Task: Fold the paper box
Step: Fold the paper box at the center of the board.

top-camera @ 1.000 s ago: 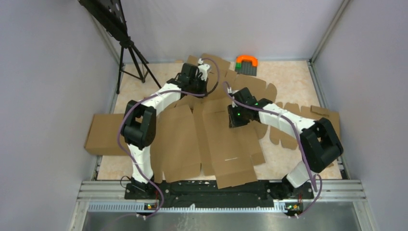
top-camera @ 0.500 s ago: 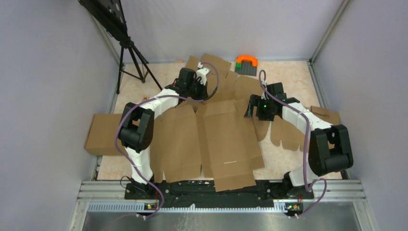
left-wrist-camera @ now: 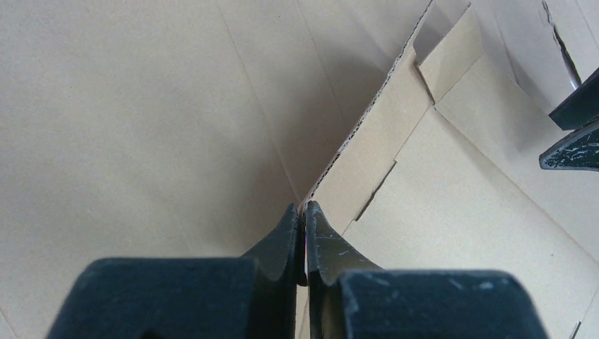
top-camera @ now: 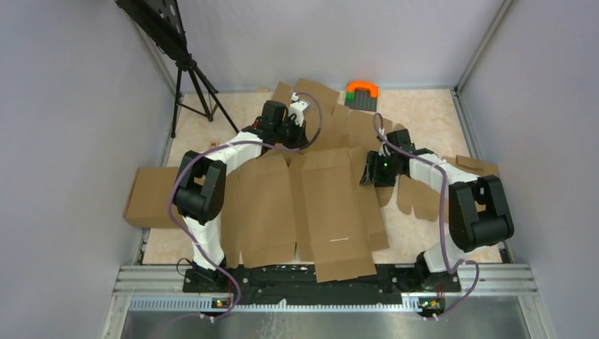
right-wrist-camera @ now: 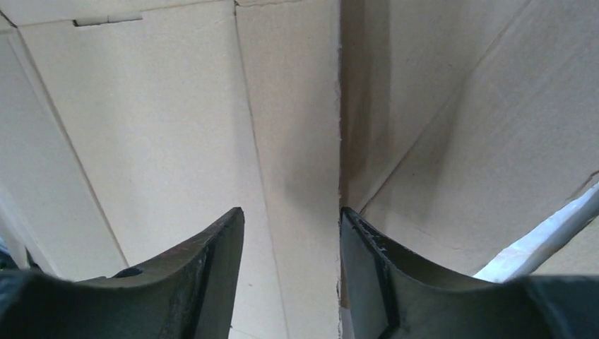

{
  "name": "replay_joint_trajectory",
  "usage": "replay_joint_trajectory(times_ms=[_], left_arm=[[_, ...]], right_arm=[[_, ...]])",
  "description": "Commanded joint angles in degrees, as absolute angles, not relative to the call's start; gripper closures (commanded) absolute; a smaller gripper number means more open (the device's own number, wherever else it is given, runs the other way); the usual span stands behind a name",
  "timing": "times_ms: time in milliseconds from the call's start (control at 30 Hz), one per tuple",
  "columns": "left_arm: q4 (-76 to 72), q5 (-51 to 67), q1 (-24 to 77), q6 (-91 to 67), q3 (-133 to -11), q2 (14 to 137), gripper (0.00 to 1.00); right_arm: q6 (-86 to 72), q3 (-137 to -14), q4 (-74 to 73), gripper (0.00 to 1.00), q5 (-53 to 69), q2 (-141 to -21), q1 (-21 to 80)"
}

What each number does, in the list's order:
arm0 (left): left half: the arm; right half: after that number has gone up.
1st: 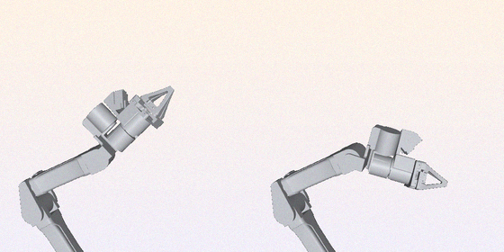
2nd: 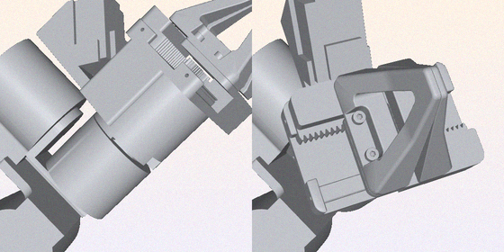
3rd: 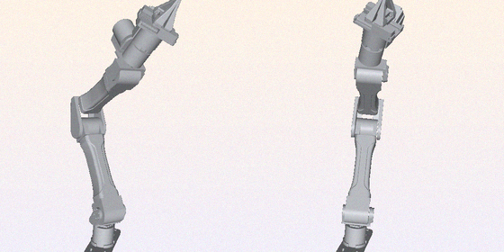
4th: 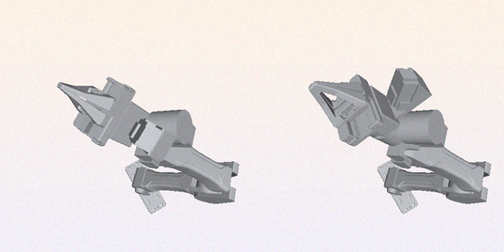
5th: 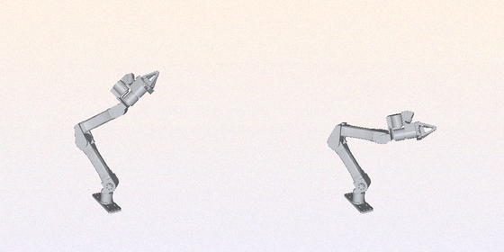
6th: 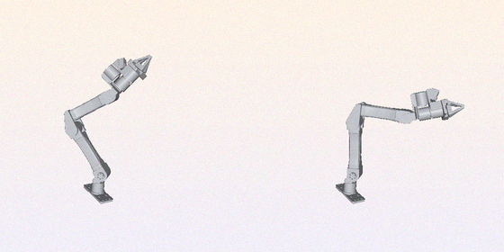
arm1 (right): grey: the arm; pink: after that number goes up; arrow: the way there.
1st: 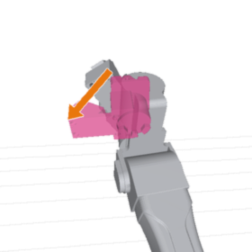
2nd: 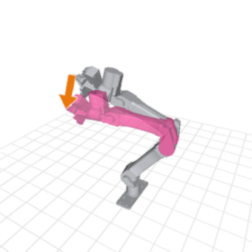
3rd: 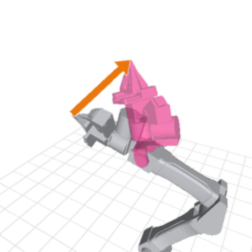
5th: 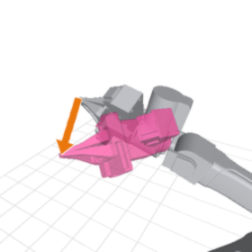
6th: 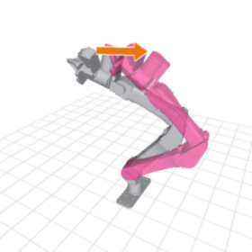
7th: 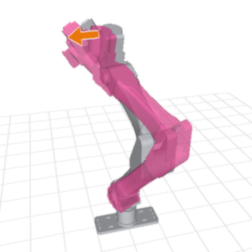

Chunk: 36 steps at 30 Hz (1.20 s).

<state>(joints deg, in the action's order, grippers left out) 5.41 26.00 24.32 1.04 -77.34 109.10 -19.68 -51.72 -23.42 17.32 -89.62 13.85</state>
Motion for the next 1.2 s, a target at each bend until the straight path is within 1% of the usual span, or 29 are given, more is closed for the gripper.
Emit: replay_joint_trajectory(times_ms=[0, 67, 200, 300, 400, 433, 467, 567, 600, 667, 767, 900, 1067, 1167], left_arm=[[4.3, 27.66, 24.39, 0.22, -76.34, 106.24, 0.96], [4.31, 27.62, 24.41, 0.26, -76.33, 106.26, 0.96], [4.38, 27.55, 24.41, 0.19, -76.21, 106.39, 0.96], [4.43, 27.65, 24.43, 0.24, -76.29, 106.45, 0.96], [4.84, 28.16, 24.41, 0.25, -76.44, 106.89, 0.95], [5.2, 28.81, 24.43, 0.31, -76.71, 107.0, 0.92], [5.74, 29.62, 24.32, 0.52, -77.22, 107.31, 0.86], [11.63, 35.23, 24.13, 1.85, -81.41, 109.71, 0.59], [13.82, 37.27, 24.09, 2.52, -83.48, 111.06, 0.53], [18.33, 40.08, 24.08, 3.29, -87.58, 113.63, 0.49], [21.86, 42.61, 24.08, 4.25, -91.63, 116.12, 0.48], [21.97, 42.64, 24.12, 4.5, -92.5, 116.39, 0.48], [22.27, 45.3, 24.53, 5.69, -92.1, 116.13, 0.57], [23.38, 46.13, 25.3, 7.2, -91.86, 116.1, 0.58]], right_arm=[[-17.94, -54.53, -24.78, 0.53, 15.51, -86.93, 17.4], [-16.37, -56.73, -27.69, 0.55, 9.72, -88.32, 20.85], [-15.57, -59.25, -30.14, 0.67, 3.44, -91.02, 25.39], [-15.18, -59.95, -30.04, 0.71, 0.82, -91.49, 27.08], [-14.81, -60.47, -29.95, 0.72, 0.39, -91.94, 27.68], [-14.82, -60.73, -30.06, 0.73, 0.2, -92.27, 27.68], [-14.74, -61.0, -30.22, 0.75, -0.48, -92.68, 27.69], [-14.59, -61.66, -30.62, 0.79, -2.26, -93.61, 27.69], [-14.55, -61.73, -30.48, 0.8, -2.31, -93.67, 27.67], [-14.59, -61.75, -30.11, 0.82, -2.12, -93.68, 27.69], [-14.76, -61.88, -29.74, 0.86, -1.78, -93.6, 27.69], [-14.56, -61.47, -28.38, 0.86, -1.22, -92.85, 28.06], [-14.85, -62.49, -28.39, 0.85, -1.43, -94.03, 28.42], [-15.02, -63.16, -28.52, 0.85, -2.17, -94.48, 28.74]])
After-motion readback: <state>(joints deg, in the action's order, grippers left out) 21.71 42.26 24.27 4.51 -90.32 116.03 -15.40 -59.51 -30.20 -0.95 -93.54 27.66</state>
